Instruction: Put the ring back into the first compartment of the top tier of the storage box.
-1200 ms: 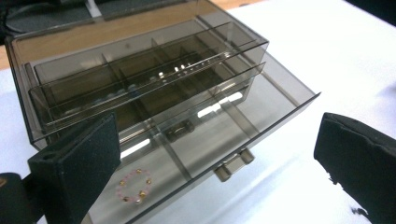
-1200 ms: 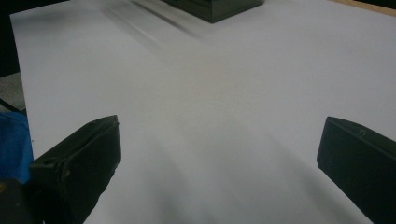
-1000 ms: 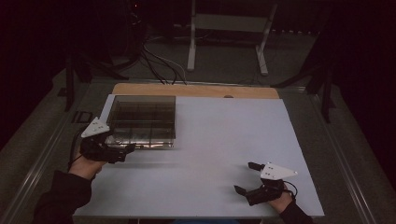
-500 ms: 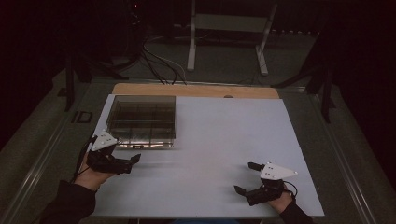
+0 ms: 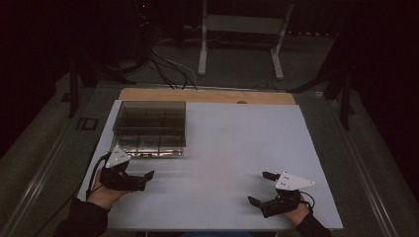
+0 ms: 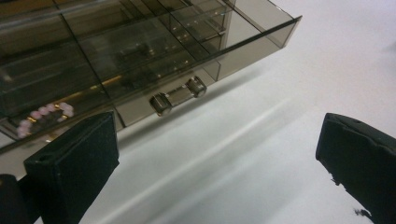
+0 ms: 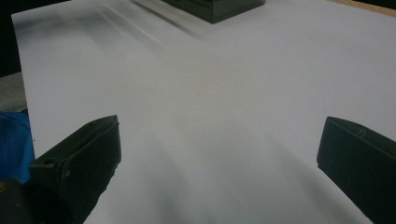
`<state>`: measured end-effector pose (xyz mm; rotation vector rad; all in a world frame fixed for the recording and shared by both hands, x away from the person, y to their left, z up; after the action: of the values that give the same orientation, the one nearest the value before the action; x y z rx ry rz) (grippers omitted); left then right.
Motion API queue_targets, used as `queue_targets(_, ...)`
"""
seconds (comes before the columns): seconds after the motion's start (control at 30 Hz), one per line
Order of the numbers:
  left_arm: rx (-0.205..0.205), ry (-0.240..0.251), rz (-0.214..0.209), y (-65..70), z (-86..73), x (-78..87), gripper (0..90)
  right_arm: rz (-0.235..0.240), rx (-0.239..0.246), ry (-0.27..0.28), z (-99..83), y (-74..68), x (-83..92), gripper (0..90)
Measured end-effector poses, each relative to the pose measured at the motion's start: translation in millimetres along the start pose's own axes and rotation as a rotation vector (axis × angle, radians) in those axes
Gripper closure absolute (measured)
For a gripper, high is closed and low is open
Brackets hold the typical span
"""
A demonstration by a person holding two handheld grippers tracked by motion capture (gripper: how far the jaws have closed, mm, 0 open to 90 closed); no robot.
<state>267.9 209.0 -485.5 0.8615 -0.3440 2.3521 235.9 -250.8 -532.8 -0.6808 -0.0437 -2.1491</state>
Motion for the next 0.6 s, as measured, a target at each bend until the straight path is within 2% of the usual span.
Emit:
queue_targets(0.17,-0.008,-0.009,0.033,5.2,-4.5,-5.3,1.0,0.0,0.0,0.001,0.1,0.1,0.1,0.0)
queue_targets(0.23,-0.005,-0.008,0.03,6.7,-6.2,-7.6,1.0,-0.001,0.0,0.0,0.0,0.1,0.0,0.0)
queue_targets(0.4,-0.017,-0.021,0.054,9.6,-10.7,-15.3,1.1,-0.001,0.0,0.0,-0.1,0.4,-0.2,0.0)
queue_targets(0.47,-0.036,-0.034,0.081,11.6,-12.8,-18.9,1.1,-0.001,0.0,0.0,0.0,0.4,-0.2,0.0)
queue_targets(0.6,-0.039,-0.045,0.12,14.0,-15.6,-24.1,1.9,-0.001,0.0,0.0,-0.1,0.4,0.0,0.0)
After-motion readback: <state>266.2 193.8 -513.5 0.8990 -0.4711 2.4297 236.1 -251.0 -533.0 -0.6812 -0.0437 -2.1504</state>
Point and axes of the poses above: each handheld gripper's, and its own axes: x roughly backward along the jaws, z roughly out of its top, y roughly to its right, the point moved 2 cm from there along -x, roughly forward along the jaws, and after that the axes turned 7 degrees about -x, right-handed, at the moved point
